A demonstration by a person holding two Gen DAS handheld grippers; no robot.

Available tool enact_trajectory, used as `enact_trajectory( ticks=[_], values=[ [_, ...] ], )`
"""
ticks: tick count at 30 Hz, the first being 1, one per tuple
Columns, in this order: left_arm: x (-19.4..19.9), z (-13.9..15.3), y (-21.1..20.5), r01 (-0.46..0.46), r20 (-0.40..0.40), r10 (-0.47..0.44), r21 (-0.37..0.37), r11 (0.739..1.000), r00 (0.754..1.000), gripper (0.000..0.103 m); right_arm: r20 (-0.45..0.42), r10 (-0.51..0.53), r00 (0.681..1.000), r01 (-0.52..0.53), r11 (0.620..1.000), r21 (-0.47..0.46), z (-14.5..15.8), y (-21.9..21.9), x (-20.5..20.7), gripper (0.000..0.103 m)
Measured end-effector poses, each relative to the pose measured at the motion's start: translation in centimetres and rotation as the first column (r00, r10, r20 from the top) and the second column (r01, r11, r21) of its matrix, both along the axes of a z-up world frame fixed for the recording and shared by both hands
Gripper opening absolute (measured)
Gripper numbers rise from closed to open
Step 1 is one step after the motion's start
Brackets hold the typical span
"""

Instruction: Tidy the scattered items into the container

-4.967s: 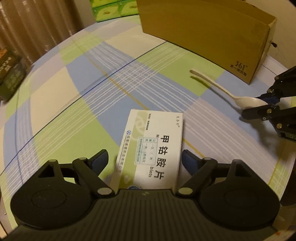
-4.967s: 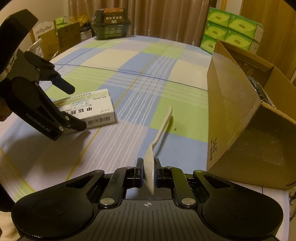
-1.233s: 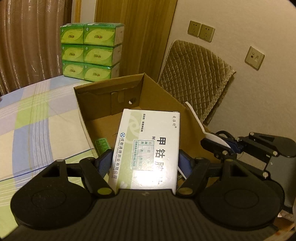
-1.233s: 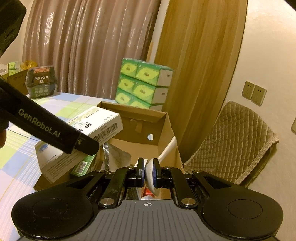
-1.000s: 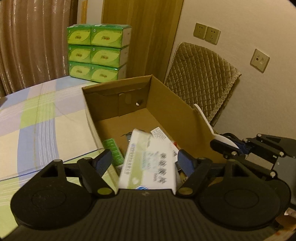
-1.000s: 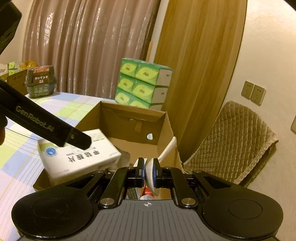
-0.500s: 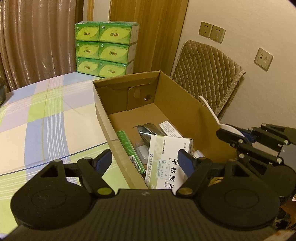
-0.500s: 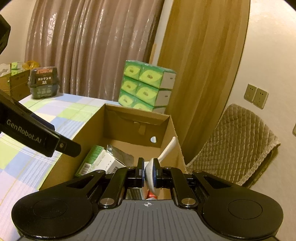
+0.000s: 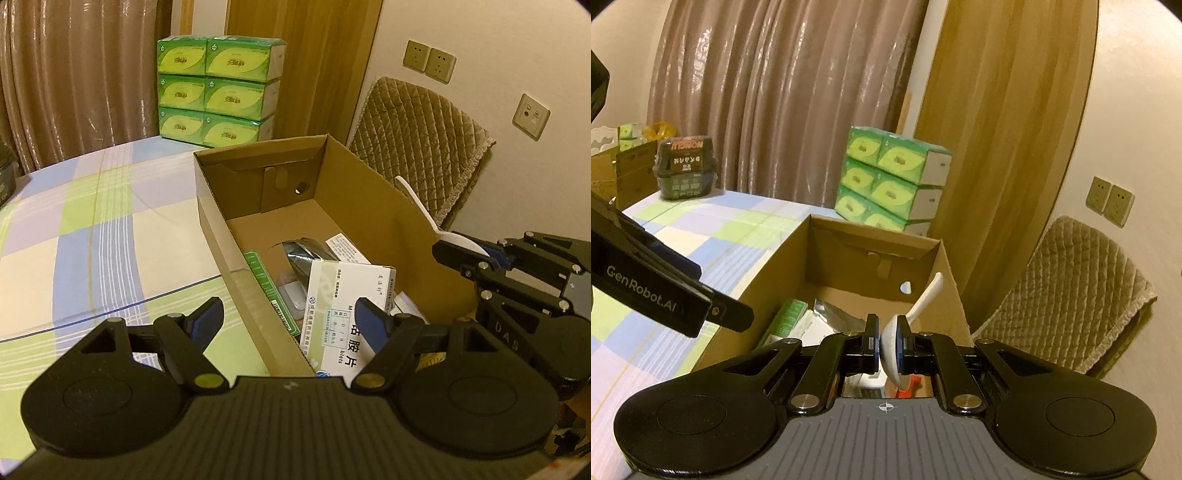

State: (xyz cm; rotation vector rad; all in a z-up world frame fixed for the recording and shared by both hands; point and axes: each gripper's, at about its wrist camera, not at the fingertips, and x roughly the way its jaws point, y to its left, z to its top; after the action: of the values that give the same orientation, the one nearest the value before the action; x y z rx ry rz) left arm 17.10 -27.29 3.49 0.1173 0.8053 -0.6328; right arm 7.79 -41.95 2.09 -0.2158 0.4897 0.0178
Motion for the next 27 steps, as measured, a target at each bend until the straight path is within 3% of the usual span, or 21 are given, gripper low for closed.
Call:
enact_trajectory(
  ticks=[2,3,4,5,6,19,27],
  values=[
    [0.1,-0.1,0.1,-0.003,-0.001,0.003,0.001,1.0,1.0,0.074,0.001,0.008,1.0,-0.008,1.0,-0.011,-0.1,0.1,0.3,0.006],
    [0.1,-0.1,0.1,-0.004,-0.003,0.004,0.001,1.0,1.0,0.074,-0.008,0.006,1.0,-0.006,1.0,-0.01,-0.2,0.1,0.4,0.021],
    [0.1,-0.2,0.2,-0.005,-0.004,0.005,0.0,1.0,1.0,0.074,-0.01,0.001,1.0,-0.001,1.0,0.006,-0.2,-0.1,0.5,0.06],
    [0.1,-0.2,0.3,-0.006,-0.006,0.006,0.0,1.0,1.0,0.075,-0.003,-0.001,1.0,0.001,1.0,0.031,-0.2,-0.3,0.4,0.074],
    [0.1,-0.3,0.4,-0.007,-0.007,0.007,0.0,1.0,1.0,0.075,0.004,-0.001,1.0,0.001,0.999,0.047,-0.1,-0.5,0.2,0.077],
    [-1.0,-0.7,1.4,-0.024,-0.009,0.024,0.007,1.0,1.0,0.082,-0.024,-0.045,0.999,0.046,0.998,0.052,-0.9,-1.0,-2.2,0.077],
    [-2.8,-0.4,2.2,-0.047,0.014,0.047,0.004,0.999,0.999,0.097,-0.037,-0.098,0.995,0.101,0.991,0.089,-0.8,-1.4,-4.4,0.077]
  ],
)
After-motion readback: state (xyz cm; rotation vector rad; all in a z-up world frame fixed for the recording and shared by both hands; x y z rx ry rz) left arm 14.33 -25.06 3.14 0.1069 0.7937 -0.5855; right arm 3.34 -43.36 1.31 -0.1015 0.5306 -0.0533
